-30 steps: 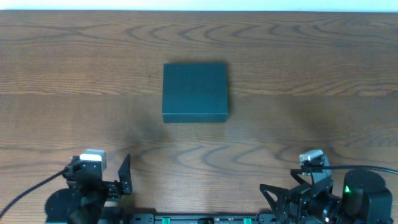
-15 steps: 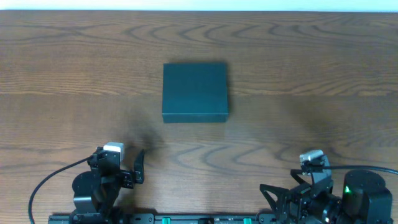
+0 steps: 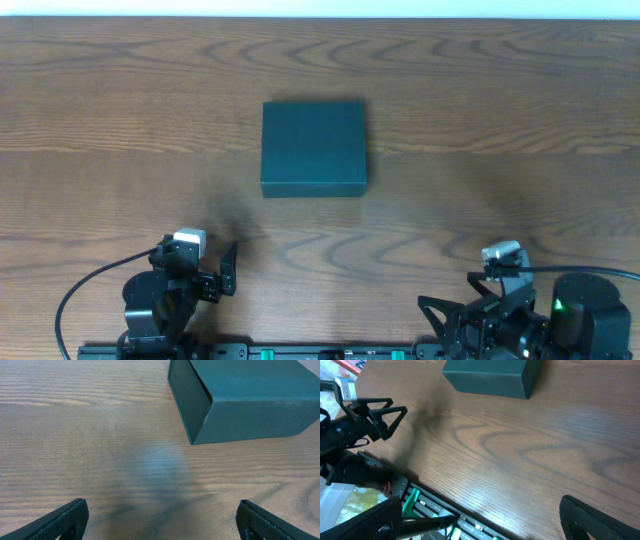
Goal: Pack container
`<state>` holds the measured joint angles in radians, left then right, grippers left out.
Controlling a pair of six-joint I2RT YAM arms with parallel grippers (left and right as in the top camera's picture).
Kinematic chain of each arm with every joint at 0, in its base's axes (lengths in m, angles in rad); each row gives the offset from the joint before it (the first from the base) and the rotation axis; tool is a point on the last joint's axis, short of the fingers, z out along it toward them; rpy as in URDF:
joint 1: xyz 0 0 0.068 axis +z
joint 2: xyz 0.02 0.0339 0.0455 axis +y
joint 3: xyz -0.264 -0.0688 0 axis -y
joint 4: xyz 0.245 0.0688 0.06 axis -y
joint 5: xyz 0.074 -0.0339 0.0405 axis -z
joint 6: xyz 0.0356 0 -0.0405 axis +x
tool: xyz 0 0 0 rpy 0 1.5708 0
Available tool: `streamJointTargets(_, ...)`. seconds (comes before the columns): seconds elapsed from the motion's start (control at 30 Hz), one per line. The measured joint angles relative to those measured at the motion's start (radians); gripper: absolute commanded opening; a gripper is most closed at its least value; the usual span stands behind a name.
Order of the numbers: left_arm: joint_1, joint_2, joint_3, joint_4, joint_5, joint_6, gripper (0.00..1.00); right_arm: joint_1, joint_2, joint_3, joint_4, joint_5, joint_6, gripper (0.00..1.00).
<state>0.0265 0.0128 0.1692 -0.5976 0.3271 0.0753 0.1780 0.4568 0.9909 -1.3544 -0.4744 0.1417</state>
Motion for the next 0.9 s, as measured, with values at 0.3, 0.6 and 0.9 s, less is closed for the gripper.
streamJointTargets(0.3,0.0,0.0,0.0,0.0,0.0,0.0,0.95,0.0,0.0,0.0,0.0,0.0,0.0,1.0)
streamJointTargets(0.6,0.0,0.0,0.0,0.0,0.0,0.0,0.95,0.0,0.0,0.0,0.0,0.0,0.0,0.99)
streamJointTargets(0.9,0.0,0.0,0.0,0.0,0.0,0.0,0.96,0.027,-0.049,-0.048,0.109,0.135,-0.017,0.99)
